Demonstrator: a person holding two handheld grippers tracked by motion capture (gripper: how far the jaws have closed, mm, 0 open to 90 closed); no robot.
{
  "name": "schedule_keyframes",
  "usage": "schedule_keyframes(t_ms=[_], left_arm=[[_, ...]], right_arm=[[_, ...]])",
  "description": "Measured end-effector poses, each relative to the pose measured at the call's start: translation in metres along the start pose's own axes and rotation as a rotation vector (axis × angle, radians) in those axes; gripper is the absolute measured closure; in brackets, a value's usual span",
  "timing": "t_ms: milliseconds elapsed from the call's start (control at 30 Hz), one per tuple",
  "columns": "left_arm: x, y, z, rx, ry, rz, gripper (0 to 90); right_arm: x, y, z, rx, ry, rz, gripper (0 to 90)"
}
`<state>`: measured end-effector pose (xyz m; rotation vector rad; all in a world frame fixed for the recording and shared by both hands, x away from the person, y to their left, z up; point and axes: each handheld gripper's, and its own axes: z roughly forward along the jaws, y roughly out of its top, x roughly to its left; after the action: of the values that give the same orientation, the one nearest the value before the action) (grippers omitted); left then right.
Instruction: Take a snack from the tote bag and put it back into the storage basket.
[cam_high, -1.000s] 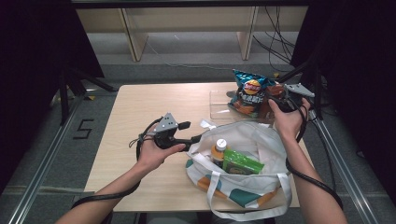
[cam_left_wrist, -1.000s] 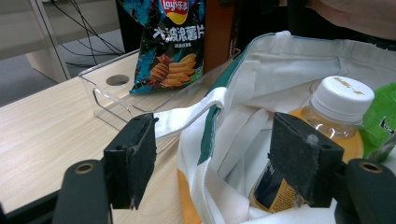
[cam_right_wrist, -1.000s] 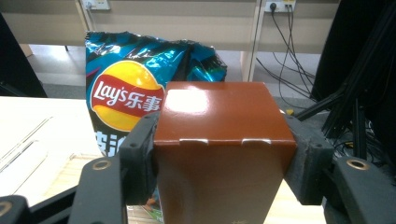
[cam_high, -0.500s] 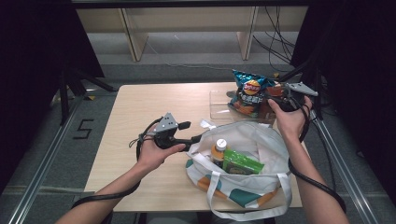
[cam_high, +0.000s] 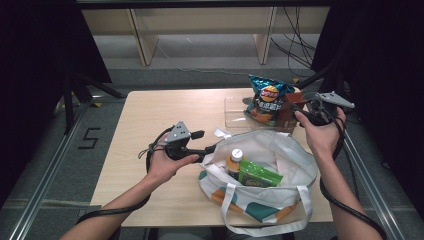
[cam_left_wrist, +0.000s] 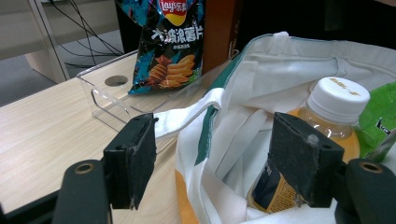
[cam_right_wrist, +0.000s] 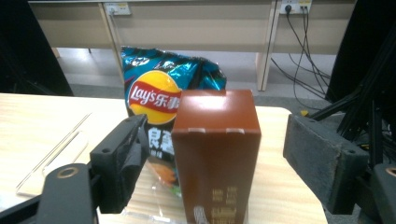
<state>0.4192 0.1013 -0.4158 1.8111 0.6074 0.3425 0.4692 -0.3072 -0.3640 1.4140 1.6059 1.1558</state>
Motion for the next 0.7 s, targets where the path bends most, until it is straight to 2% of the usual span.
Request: schedule_keyframes(t_ms=[33,100,133,267,300,333,367,433,500,533,667,700], left_arm=[[0.000,0.000,0.000,0.001,0.000,0.000,31.0],[0.000,0.000,0.000,0.002,0.000,-0.001,31.0],[0.000,0.000,0.000,0.002,0.000,0.001,31.0],[0.000,0.001,0.002,-0.003,-0.009,0.005,31.0],[0.000,0.000,0.001,-0.003,-0.008,0.004,31.0],[0.000,0.001,0.001,0.000,-0.003,0.005,31.0],[0.000,0.001,0.000,0.000,0.002,0.000,30.9],[0.001,0.001,0.000,-0.001,0.002,-0.001,31.0],[0.002,0.001,0.000,-0.006,0.003,-0.004,30.9],[0.002,0.001,0.000,-0.008,0.003,-0.004,30.9],[0.001,0.002,0.000,-0.014,-0.006,-0.004,31.0],[0.001,0.002,-0.001,-0.009,0.000,-0.003,31.0]], right_arm=[[-0.001,0.000,-0.003,0.007,0.010,0.012,24.3],[-0.002,-0.003,-0.008,-0.013,0.018,0.037,24.7],[-0.005,-0.004,-0.010,-0.020,0.023,0.014,24.9],[-0.005,-0.006,-0.018,-0.016,0.028,0.052,25.5],[-0.006,-0.007,-0.020,-0.015,0.031,0.038,25.7],[-0.005,-0.007,-0.022,-0.011,0.038,0.047,25.9],[-0.007,-0.008,-0.023,-0.025,0.038,0.015,26.5],[-0.004,-0.008,-0.027,-0.017,0.051,0.036,27.4],[-0.005,-0.009,-0.030,-0.021,0.060,0.012,27.8],[-0.003,-0.010,-0.032,-0.019,0.062,0.036,28.3],[-0.004,-0.015,-0.036,-0.014,0.095,0.004,32.2],[-0.002,-0.016,-0.039,-0.008,0.100,0.022,33.5]])
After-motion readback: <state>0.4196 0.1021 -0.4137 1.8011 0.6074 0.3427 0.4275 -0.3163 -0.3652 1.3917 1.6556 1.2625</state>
